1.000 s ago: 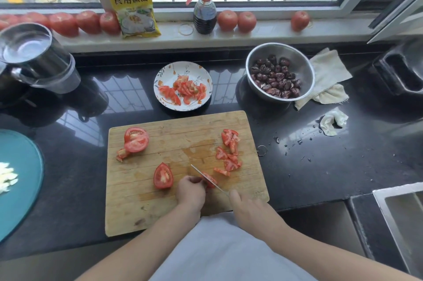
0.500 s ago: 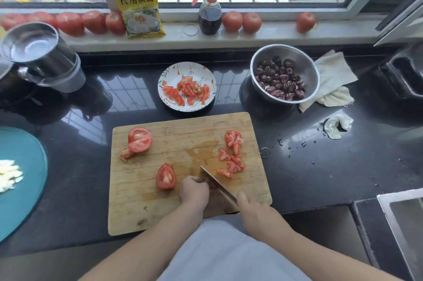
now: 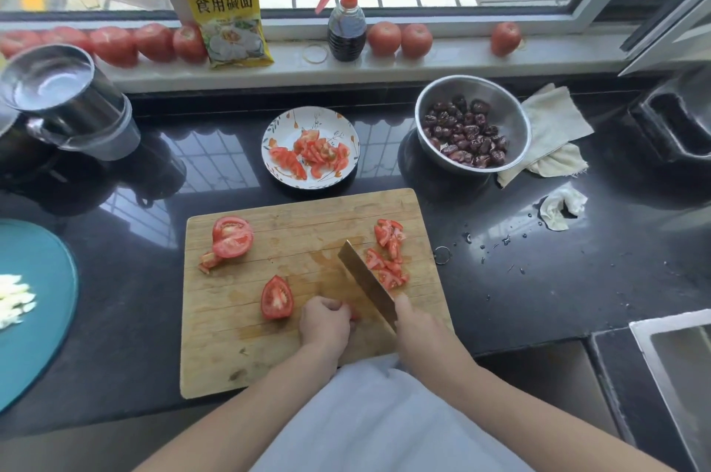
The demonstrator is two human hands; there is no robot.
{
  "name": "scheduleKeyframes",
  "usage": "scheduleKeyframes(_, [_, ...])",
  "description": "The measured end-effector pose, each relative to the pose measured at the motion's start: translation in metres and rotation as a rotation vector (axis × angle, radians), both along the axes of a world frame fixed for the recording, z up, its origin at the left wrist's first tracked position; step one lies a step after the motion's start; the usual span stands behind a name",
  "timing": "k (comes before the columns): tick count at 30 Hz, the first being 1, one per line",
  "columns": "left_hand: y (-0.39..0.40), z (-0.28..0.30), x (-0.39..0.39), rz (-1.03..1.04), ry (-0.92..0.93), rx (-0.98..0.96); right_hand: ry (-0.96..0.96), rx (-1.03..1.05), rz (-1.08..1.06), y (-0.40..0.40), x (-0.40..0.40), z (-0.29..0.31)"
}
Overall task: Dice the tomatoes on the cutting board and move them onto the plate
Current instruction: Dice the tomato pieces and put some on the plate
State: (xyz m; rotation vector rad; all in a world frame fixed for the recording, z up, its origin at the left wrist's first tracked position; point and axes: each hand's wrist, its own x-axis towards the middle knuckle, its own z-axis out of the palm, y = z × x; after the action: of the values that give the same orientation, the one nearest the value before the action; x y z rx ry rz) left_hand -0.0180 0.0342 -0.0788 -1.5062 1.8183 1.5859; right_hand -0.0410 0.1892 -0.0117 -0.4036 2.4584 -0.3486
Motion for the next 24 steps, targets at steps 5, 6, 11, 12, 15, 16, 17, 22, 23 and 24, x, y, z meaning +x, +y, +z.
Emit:
scheduleKeyframes(5, [-0.005,-0.001,0.01,0.052,-0.03,0.062,0.057,0.045,0.145,0.008,0.011,-0.006])
scheduleKeyframes(6, [-0.004,-0.003,0.011,0.063,-0.026,0.081,0.066,0.061,0.19,0.006,0.013,-0.007])
scheduleKeyframes(11, [-0.001,-0.002,0.01,0.1,-0.016,0.131,0.039,0.08,0.248,0.003,0.012,-0.001])
scheduleKeyframes(12, [-0.001,-0.002,0.009,0.104,-0.012,0.132,0.123,0.059,0.29,0.004,0.014,-0.004])
scheduleKeyframes(15, [-0.002,-0.001,0.007,0.101,-0.014,0.138,0.157,0.146,0.376,0.008,0.019,-0.003])
scheduleKeyframes(16, [-0.003,-0.004,0.007,0.092,-0.016,0.138,0.13,0.143,0.398,0.01,0.02,-0.001])
scheduleKeyframes(17, [-0.003,-0.003,0.007,0.09,-0.03,0.143,0.119,0.174,0.417,0.014,0.023,-0.006])
scheduleKeyframes(22, [-0.005,0.005,0.004,0.044,-0.068,0.031,0.166,0.088,0.326,-0.019,0.016,-0.004])
scheduleKeyframes(23, [-0.005,0.007,0.003,0.042,-0.078,0.012,0.107,0.064,0.301,-0.03,0.014,-0.005])
scheduleKeyframes(24, [-0.006,0.006,0.002,0.042,-0.079,0.004,0.094,0.049,0.294,-0.041,0.013,-0.007])
